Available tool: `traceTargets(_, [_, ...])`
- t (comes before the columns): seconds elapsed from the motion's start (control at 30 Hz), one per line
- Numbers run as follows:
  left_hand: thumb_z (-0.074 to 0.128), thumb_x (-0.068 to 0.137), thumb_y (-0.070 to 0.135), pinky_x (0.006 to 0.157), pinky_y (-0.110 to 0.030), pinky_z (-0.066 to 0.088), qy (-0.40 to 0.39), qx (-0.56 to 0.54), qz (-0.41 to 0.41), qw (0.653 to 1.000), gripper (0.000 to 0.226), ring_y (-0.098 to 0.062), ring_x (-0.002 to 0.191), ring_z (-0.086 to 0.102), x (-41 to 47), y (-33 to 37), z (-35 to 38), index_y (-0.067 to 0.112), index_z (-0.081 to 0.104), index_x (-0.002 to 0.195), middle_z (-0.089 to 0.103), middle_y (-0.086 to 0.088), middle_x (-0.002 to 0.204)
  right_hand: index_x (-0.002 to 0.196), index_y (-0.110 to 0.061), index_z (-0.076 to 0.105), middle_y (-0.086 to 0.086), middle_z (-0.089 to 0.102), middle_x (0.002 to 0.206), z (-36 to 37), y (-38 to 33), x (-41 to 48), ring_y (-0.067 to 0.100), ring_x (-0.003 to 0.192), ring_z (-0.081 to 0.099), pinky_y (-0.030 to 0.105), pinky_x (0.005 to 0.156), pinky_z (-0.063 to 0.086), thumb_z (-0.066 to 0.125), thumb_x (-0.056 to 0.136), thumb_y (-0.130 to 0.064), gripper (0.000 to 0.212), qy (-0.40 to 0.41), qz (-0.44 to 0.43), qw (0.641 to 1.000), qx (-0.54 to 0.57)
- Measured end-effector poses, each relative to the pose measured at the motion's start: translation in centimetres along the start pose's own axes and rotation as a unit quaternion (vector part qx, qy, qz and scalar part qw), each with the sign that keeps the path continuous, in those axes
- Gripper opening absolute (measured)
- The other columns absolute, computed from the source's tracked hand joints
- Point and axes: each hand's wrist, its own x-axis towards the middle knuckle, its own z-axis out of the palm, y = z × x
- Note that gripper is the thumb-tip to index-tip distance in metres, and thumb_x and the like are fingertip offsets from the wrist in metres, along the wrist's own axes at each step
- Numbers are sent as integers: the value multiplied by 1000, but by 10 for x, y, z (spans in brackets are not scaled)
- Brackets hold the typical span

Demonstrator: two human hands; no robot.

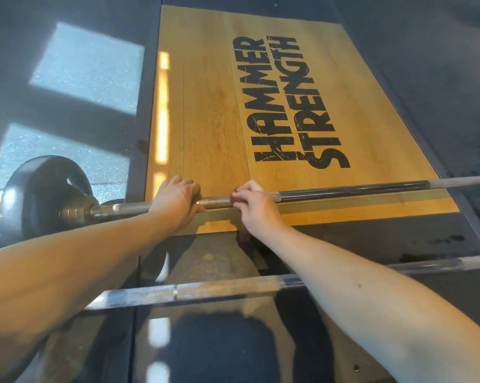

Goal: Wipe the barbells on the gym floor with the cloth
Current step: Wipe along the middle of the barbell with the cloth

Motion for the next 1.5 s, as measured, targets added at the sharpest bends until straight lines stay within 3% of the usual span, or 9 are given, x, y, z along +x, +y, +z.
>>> traceTargets(0.23, [64, 96, 42, 92, -35, 41, -4, 2, 2, 1000, 25, -17, 103, 46, 1, 2, 2, 26, 63, 115, 60, 6, 111, 110, -4, 73, -3, 58, 107, -65, 56, -12, 12, 97, 56, 21, 95, 47, 64, 98, -6, 15, 48, 55, 993, -96])
traceTargets(0.4, [65, 95, 42, 91, -36, 42, -2, -2, 0, 1000, 24, -17, 101, 46, 0, 1, 2, 26, 65, 113, 60, 7, 108, 104, -1, 73, 2, 59, 104, -9, 14, -3, 20, 94, 62, 33, 89, 53, 66, 95, -3, 12, 25, -46, 997, -63])
traceTargets(0.5, [65, 95, 43, 91, -36, 42, -10, -3, -4, 1000, 25, -17, 102, 47, 1, 2, -2, 26, 64, 113, 60, 6, 109, 106, 2, 74, 6, 62, 107, -39, 38, 0, 22, 95, 63, 30, 90, 54, 65, 93, 3, 15, -14, -85, 993, -78])
traceTargets(0.67, [65, 96, 40, 93, -38, 43, -5, -2, 0, 1000, 23, -19, 105, 47, 1, 6, 1, 25, 64, 112, 60, 5, 112, 109, 1, 73, -1, 60, 106, -69, 65, -13, 13, 96, 60, -2, 88, 39, 64, 95, 5, 18, 48, 17, 994, -92])
traceTargets(0.9, [67, 94, 39, 90, -39, 42, -8, 1, 5, 1000, 21, -20, 102, 46, -1, -1, -1, 24, 64, 108, 60, 5, 109, 96, -2, 75, 6, 61, 99, -1, 12, 12, 25, 87, 61, 45, 72, 55, 67, 91, 2, 10, -5, -126, 988, -85])
traceTargets(1.03, [65, 96, 41, 89, -36, 40, -15, -6, 0, 1000, 23, -18, 104, 44, 1, 5, -2, 25, 63, 113, 59, 5, 113, 104, -1, 76, 5, 65, 113, -59, 67, -8, 23, 100, 64, 38, 92, 56, 66, 92, 5, 17, 3, -75, 991, -112])
traceTargets(1.17, [61, 98, 39, 90, -37, 41, -8, -5, -3, 1000, 23, -19, 105, 44, 3, 8, 1, 23, 61, 115, 57, 4, 114, 103, -2, 76, 3, 67, 114, -54, 74, -6, 19, 105, 61, 6, 99, 38, 67, 93, 2, 14, 59, -8, 994, -86])
traceTargets(1.37, [62, 97, 42, 93, -39, 39, -23, 12, -27, 999, 23, -20, 106, 44, -1, 5, -5, 26, 62, 113, 57, 5, 113, 100, -4, 76, 4, 67, 109, -18, 28, 16, 21, 101, 62, 40, 86, 55, 68, 92, -2, 11, -25, -125, 990, -61])
traceTargets(1.5, [60, 98, 43, 94, -38, 38, -22, 9, -37, 999, 22, -19, 108, 44, 2, 12, -1, 27, 61, 113, 56, 6, 114, 105, -16, 76, -2, 66, 133, -66, 74, 6, 24, 123, 59, 49, 106, 48, 69, 94, -8, 15, -36, -56, 992, -106])
